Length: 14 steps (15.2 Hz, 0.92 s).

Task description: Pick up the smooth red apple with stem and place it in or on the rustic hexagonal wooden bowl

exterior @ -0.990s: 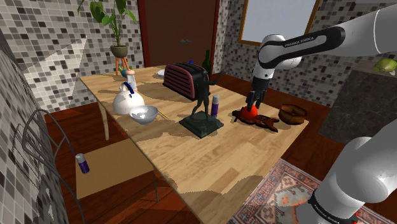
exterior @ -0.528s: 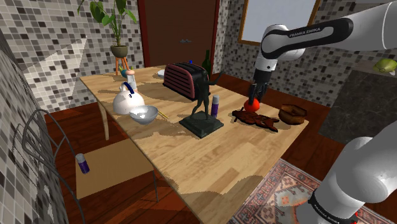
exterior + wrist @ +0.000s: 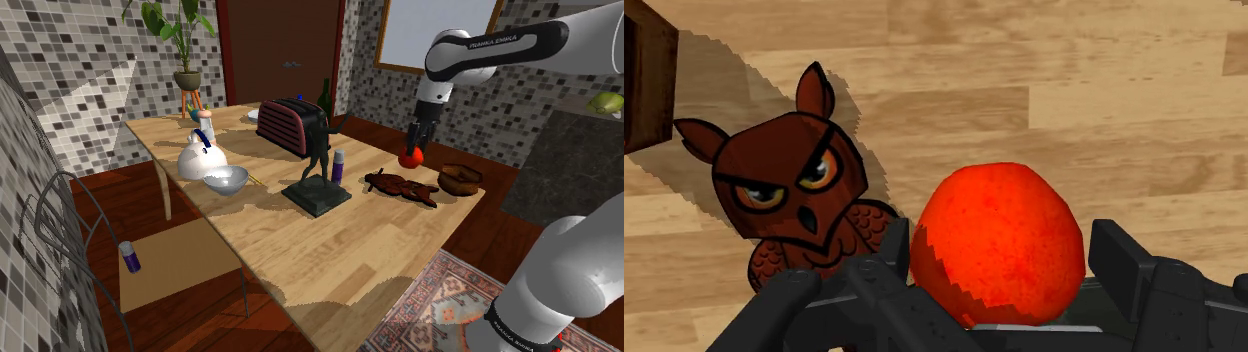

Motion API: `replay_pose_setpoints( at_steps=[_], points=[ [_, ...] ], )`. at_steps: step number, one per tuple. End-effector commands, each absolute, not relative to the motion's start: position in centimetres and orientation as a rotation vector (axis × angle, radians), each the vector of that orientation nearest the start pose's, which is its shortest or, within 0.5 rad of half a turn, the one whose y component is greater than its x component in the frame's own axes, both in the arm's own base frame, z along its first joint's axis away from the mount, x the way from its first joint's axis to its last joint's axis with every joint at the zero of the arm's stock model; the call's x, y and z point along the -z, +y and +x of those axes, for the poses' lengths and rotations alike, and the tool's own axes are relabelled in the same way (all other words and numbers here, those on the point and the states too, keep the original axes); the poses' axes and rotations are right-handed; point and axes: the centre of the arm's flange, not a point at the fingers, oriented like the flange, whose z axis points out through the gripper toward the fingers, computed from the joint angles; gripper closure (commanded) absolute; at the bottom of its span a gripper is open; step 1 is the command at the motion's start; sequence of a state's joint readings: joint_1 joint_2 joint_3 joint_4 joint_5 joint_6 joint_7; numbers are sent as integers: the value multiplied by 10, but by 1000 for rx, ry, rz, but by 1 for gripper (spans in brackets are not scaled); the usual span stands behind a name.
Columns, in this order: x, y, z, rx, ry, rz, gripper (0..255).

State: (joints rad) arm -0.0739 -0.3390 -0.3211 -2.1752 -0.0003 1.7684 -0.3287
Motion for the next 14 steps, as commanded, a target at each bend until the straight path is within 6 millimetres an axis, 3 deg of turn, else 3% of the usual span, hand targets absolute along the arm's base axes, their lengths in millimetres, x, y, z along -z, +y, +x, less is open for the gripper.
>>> replay_pose_setpoints(
  at_steps=[1,14],
  points=[
    [-517,-207,400,-65,65,-3013,255],
    [-525,-365,334,-65,65,-3013,255]
  ],
)
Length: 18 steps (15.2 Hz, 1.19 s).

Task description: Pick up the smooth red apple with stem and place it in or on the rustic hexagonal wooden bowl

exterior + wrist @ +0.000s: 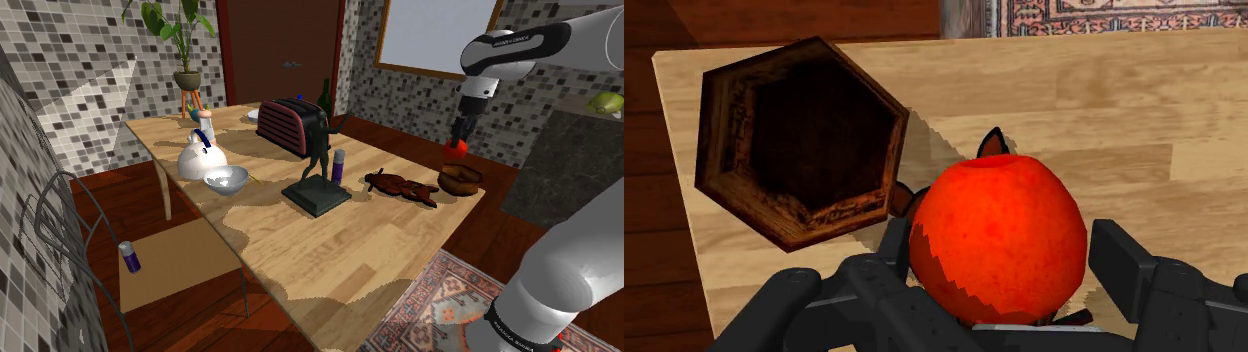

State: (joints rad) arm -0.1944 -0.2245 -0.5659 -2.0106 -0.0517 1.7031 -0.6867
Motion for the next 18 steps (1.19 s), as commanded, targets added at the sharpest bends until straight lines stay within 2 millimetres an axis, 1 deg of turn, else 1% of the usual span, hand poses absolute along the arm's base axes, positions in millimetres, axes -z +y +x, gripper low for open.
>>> replay_pose_setpoints(
  at_steps=[1,7,8,18],
  points=[
    [-526,-377,329,-65,65,-3013,255],
    [-530,-450,298,-65,65,-3013,255],
    [-531,-467,291,-65,65,-3013,255],
    [-478,-467,291,-65,65,-3013,255]
  ],
)
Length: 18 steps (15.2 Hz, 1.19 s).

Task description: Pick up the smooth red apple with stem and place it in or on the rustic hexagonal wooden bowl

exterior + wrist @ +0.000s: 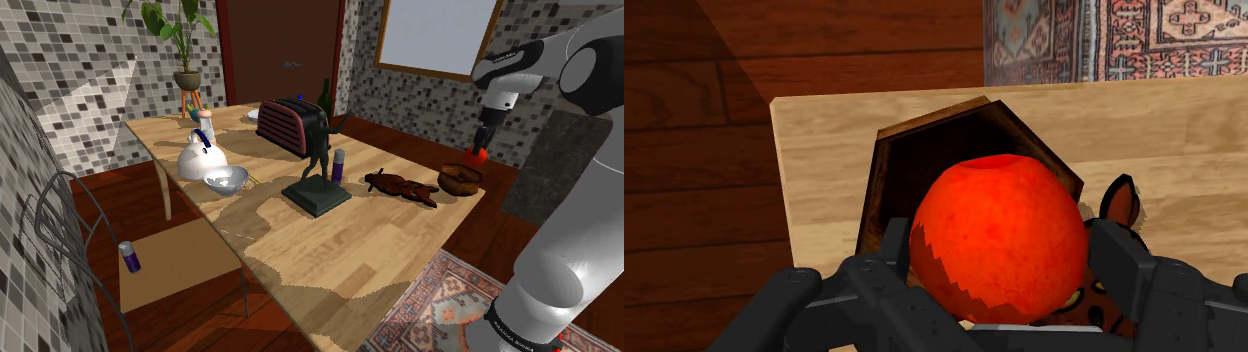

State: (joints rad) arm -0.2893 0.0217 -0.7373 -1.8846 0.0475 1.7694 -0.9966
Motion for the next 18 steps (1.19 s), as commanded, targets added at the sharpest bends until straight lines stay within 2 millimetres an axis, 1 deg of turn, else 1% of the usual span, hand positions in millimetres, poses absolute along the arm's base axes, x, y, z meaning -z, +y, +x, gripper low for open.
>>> replay_pose_setpoints(
  at_steps=[1,7,15,16,18],
  points=[
    [-473,-467,291,-65,65,-3013,255],
    [-443,-467,291,-65,65,-3013,255],
    [-443,-467,291,-65,65,-3013,255],
    [-443,-467,291,-65,65,-3013,0],
    [-443,-467,291,-65,65,-3013,0]
  ],
)
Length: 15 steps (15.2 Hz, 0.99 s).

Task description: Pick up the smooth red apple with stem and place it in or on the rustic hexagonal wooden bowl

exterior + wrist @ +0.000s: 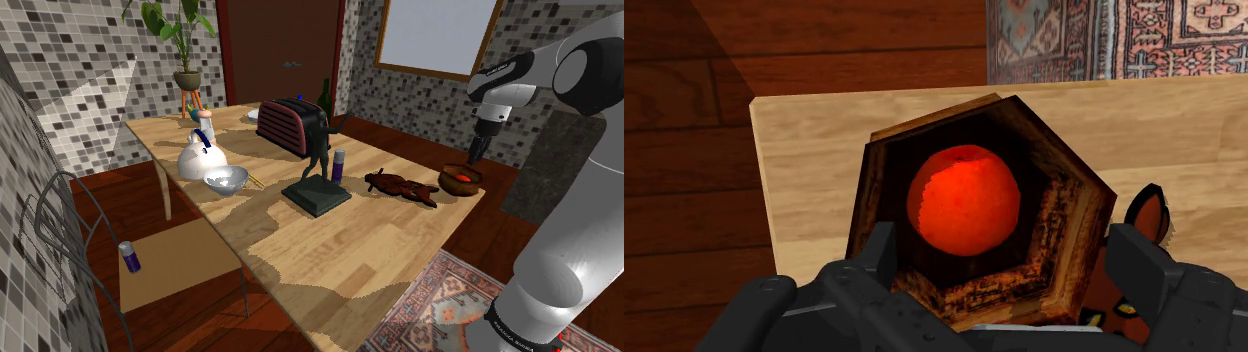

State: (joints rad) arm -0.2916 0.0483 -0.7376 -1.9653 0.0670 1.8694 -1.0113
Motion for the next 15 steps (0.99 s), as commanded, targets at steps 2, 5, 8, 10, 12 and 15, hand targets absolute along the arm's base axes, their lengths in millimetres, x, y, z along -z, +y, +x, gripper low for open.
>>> replay_pose_setpoints(
  at_steps=[2,5,8,10,12,15],
  points=[
    [-443,-467,291,-65,65,-3013,0],
    [-469,-470,293,-65,65,-3013,0],
    [-493,-473,293,-65,65,-3013,0],
    [-493,-473,293,-65,65,-3013,0],
    [-493,-473,293,-65,65,-3013,0],
    [-493,-473,293,-65,65,-3013,0]
  ],
)
